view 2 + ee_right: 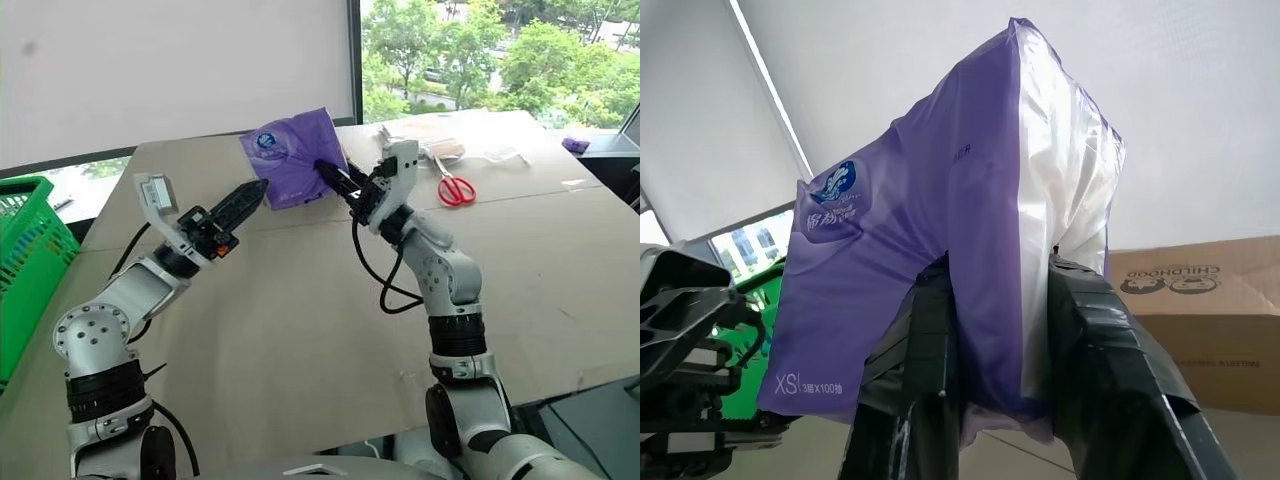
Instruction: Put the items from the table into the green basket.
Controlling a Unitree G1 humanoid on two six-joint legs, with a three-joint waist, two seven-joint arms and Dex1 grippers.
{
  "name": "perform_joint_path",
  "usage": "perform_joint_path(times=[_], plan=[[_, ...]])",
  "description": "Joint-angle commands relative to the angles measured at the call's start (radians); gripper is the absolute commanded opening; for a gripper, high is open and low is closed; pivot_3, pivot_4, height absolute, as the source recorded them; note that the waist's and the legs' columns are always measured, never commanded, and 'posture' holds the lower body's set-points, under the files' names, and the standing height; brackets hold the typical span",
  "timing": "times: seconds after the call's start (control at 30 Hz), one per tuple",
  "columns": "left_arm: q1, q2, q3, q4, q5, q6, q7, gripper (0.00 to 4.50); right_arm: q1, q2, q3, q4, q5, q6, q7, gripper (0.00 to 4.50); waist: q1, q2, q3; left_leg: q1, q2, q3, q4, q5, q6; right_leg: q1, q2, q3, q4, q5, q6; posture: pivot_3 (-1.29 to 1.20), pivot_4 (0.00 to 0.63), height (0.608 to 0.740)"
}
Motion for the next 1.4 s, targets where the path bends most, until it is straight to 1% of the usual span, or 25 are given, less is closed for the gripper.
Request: perform_joint_path(times=[0.03, 0.13, 0.33, 0.4, 0.43, 0.47, 0.6, 0.63, 0.73, 0.77, 0.83, 0.9, 0.93, 1.0, 1.07, 1.1, 1.13, 1.17, 1.2, 1.23, 1.27, 1.3, 1.37, 1.4], plan=[[-0.025, 0.027, -0.006, 0.025, 0.019, -0.02, -0.01, 4.5, -0.01, 0.014, 0.033, -0.055, 0.036, -0.043, 0.045, 0.62, -0.001, 0.0, 0.0, 0.0, 0.0, 0.0, 0.0, 0.0, 0.0, 0.0, 0.0, 0.0, 0.0, 0.0, 0.0, 0.08, 0.0, 0.74], [-0.023, 0.041, -0.012, 0.033, 0.035, -0.025, -0.023, 4.5, -0.011, 0.005, 0.037, -0.054, 0.045, -0.05, 0.057, 0.62, 0.0, 0.0, 0.0, 0.0, 0.0, 0.0, 0.0, 0.0, 0.0, 0.0, 0.0, 0.0, 0.0, 0.0, 0.0, 0.08, 0.0, 0.74], [-0.023, 0.027, -0.055, 0.002, 0.041, -0.04, -0.045, 4.5, -0.004, -0.006, 0.058, -0.053, 0.053, -0.04, 0.066, 0.62, 0.001, 0.0, 0.0, 0.0, -0.001, 0.0, 0.0, 0.0, 0.0, 0.0, -0.001, 0.001, 0.0, 0.0, 0.0, 0.08, 0.0, 0.74], [-0.017, 0.027, -0.059, -0.006, 0.037, -0.047, -0.063, 3.96, -0.001, -0.006, 0.061, -0.053, 0.054, -0.037, 0.062, 0.62, 0.0, 0.0, 0.0, 0.0, -0.001, 0.0, 0.0, 0.0, 0.0, 0.0, 0.0, 0.0, 0.0, 0.0, 0.0, 0.08, 0.0, 0.74], [-0.015, 0.029, -0.059, -0.008, 0.035, -0.048, -0.071, 3.81, 0.0, -0.005, 0.062, -0.052, 0.053, -0.038, 0.059, 0.62, 0.0, 0.0, 0.0, 0.0, -0.001, 0.0, 0.0, 0.0, 0.0, 0.0, 0.0, 0.0, 0.0, 0.0, 0.0, 0.08, 0.0, 0.74], [-0.012, 0.032, -0.06, -0.008, 0.035, -0.05, -0.077, 3.2, 0.001, -0.004, 0.063, -0.052, 0.053, -0.038, 0.056, 0.62, 0.0, 0.0, 0.0, 0.0, -0.001, 0.0, 0.0, 0.0, 0.0, 0.0, 0.0, 0.0, 0.0, 0.0, 0.0, 0.08, 0.0, 0.74], [0.0, 0.04, -0.054, -0.005, 0.034, -0.055, -0.092, 1.64, 0.006, -0.007, 0.066, -0.053, 0.052, -0.031, 0.047, 0.62, 0.001, 0.0, 0.0, 0.0, -0.001, 0.0, 0.0, 0.0, 0.0, 0.0, 0.0, 0.0, 0.0, 0.0, 0.0, 0.08, 0.0, 0.74], [0.0, 0.042, -0.053, -0.003, 0.035, -0.057, -0.093, 1.45, 0.005, -0.015, 0.068, -0.055, 0.057, -0.009, 0.046, 1.11, 0.001, 0.0, 0.0, 0.0, -0.001, 0.0, 0.0, 0.0, 0.0, 0.0, 0.0, 0.0, 0.0, 0.0, 0.0, 0.08, 0.0, 0.74], [-0.014, 0.056, -0.046, 0.016, 0.067, -0.076, -0.085, 1.37, 0.002, -0.028, 0.058, -0.058, 0.072, 0.016, 0.045, 2.68, 0.001, 0.0, 0.0, 0.0, -0.001, 0.0, 0.0, 0.0, 0.0, 0.0, 0.0, 0.0, 0.0, 0.0, 0.0, 0.08, 0.0, 0.74], [-0.024, 0.069, -0.04, 0.023, 0.093, -0.094, -0.088, 1.37, 0.0, -0.041, 0.051, -0.056, 0.071, 0.016, 0.049, 2.96, 0.001, 0.0, 0.0, 0.0, -0.001, 0.0, 0.0, 0.0, 0.0, 0.0, 0.0, 0.0, 0.0, 0.0, 0.0, 0.08, 0.0, 0.74], [-0.056, 0.1, -0.017, 0.03, 0.121, -0.112, -0.073, 1.37, 0.003, -0.115, 0.069, -0.062, 0.043, -0.003, 0.114, 3.9, 0.001, 0.0, 0.0, 0.0, -0.001, 0.0, 0.0, 0.0, 0.0, 0.0, 0.0, 0.0, 0.0, 0.0, 0.0, 0.08, 0.0, 0.74], [-0.089, 0.155, -0.012, 0.015, 0.16, -0.117, -0.065, 1.37, 0.012, -0.222, 0.123, -0.076, -0.013, -0.059, 0.223, 3.9, 0.003, 0.0, 0.0, 0.0, -0.001, -0.001, 0.0, 0.0, 0.0, 0.0, 0.0, 0.0, 0.0, 0.0, 0.0, 0.09, 0.0, 0.74], [-0.123, 0.203, -0.009, 0.004, 0.189, -0.114, -0.052, 1.37, 0.012, -0.284, 0.143, -0.091, -0.018, -0.071, 0.293, 3.9, 0.004, -0.001, 0.0, -0.001, -0.002, -0.001, 0.001, 0.0, 0.0, 0.0, 0.0, 0.0, 0.0, 0.0, 0.0, 0.09, 0.0, 0.74], [-0.198, 0.3, -0.004, 0.007, 0.277, -0.131, -0.018, 1.37, -0.005, -0.359, 0.144, -0.125, 0.027, -0.046, 0.375, 3.9, 0.003, -0.001, 0.001, -0.001, -0.002, -0.002, 0.001, 0.0, 0.0, 0.0, 0.0, -0.001, -0.001, 0.0, 0.0, 0.1, 0.0, 0.74], [-0.253, 0.377, -0.006, 0.056, 0.388, -0.158, 0.027, 1.37, -0.024, -0.382, 0.129, -0.172, 0.111, 0.02, 0.413, 3.9, 0.001, -0.001, 0.001, -0.002, -0.002, -0.002, 0.001, 0.0, 0.0, 0.0, 0.0, -0.002, -0.002, 0.0, 0.0, 0.11, 0.0, 0.74], [-0.254, 0.463, -0.048, 0.109, 0.541, -0.224, 0.042, 1.37, -0.029, -0.388, 0.126, -0.21, 0.168, 0.062, 0.432, 3.9, -0.002, -0.001, 0.001, -0.001, -0.001, -0.002, 0.0, 0.0, 0.0, 0.0, 0.0, -0.001, -0.002, 0.0, 0.0, 0.12, 0.0, 0.74], [-0.233, 0.569, -0.111, 0.165, 0.719, -0.301, 0.056, 1.37, -0.032, -0.383, 0.121, -0.244, 0.214, 0.081, 0.444, 3.9, -0.01, -0.001, 0.001, 0.0, -0.001, 0.0, -0.001, 0.0, 0.0, 0.0, 0.001, 0.0, -0.001, 0.0, 0.0, 0.12, 0.0, 0.74], [-0.212, 0.653, -0.165, 0.21, 0.858, -0.36, 0.068, 1.37, -0.035, -0.38, 0.12, -0.267, 0.242, 0.098, 0.449, 3.9, -0.015, 0.002, 0.001, 0.002, 0.0, 0.002, -0.003, 0.0, 0.0, 0.0, 0.002, 0.003, -0.001, 0.0, 0.0, 0.13, 0.0, 0.74], [-0.199, 0.704, -0.2, 0.242, 0.944, -0.401, 0.074, 1.37, -0.037, -0.38, 0.119, -0.281, 0.259, 0.109, 0.449, 3.9, -0.018, 0.003, 0.0, 0.003, 0.001, 0.002, -0.005, 0.0, 0.0, -0.001, 0.003, 0.004, -0.001, -0.001, 0.0, 0.13, 0.0, 0.74], [-0.2, 0.724, -0.159, 0.288, 0.983, -0.381, 0.152, 1.37, -0.043, -0.383, 0.128, -0.291, 0.268, 0.121, 0.455, 3.9, -0.013, 0.004, 0.0, 0.004, 0.001, 0.004, -0.008, 0.0, 0.0, -0.001, 0.003, 0.005, -0.001, -0.001, -0.001, 0.14, 0.0, 0.74], [-0.203, 0.729, -0.118, 0.324, 1.011, -0.368, 0.207, 1.37, -0.048, -0.386, 0.133, -0.298, 0.278, 0.13, 0.455, 3.9, 0.002, 0.003, 0.0, 0.005, 0.001, 0.003, -0.011, 0.0, 0.001, -0.001, 0.002, 0.004, -0.001, -0.001, -0.001, 0.14, 0.0, 0.74], [-0.185, 0.748, -0.086, 0.354, 1.067, -0.367, 0.253, 1.37, -0.056, -0.382, 0.129, -0.302, 0.297, 0.145, 0.449, 3.9, 0.006, 0.001, 0.001, 0.001, 0.002, 0.001, -0.009, -0.001, 0.002, -0.004, 0.001, 0.001, -0.001, -0.001, -0.001, 0.15, 0.0, 0.74], [-0.118, 0.787, -0.044, 0.387, 1.174, -0.391, 0.305, 1.37, -0.071, -0.369, 0.112, -0.301, 0.331, 0.164, 0.43, 3.9, 0.01, -0.002, 0.0, -0.003, 0.001, 0.0, -0.007, 0.0, 0.001, -0.007, 0.001, 0.0, -0.001, -0.001, -0.001, 0.15, 0.0, 0.74], [-0.09, 0.79, -0.016, 0.396, 1.201, -0.391, 0.321, 1.37, -0.076, -0.364, 0.104, -0.299, 0.342, 0.17, 0.422, 3.9, 0.011, -0.003, 0.0, -0.004, 0.001, 0.0, -0.007, 0.0, 0.001, -0.007, 0.0, 0.0, -0.001, 0.0, -0.001, 0.15, 0.0, 0.74]])
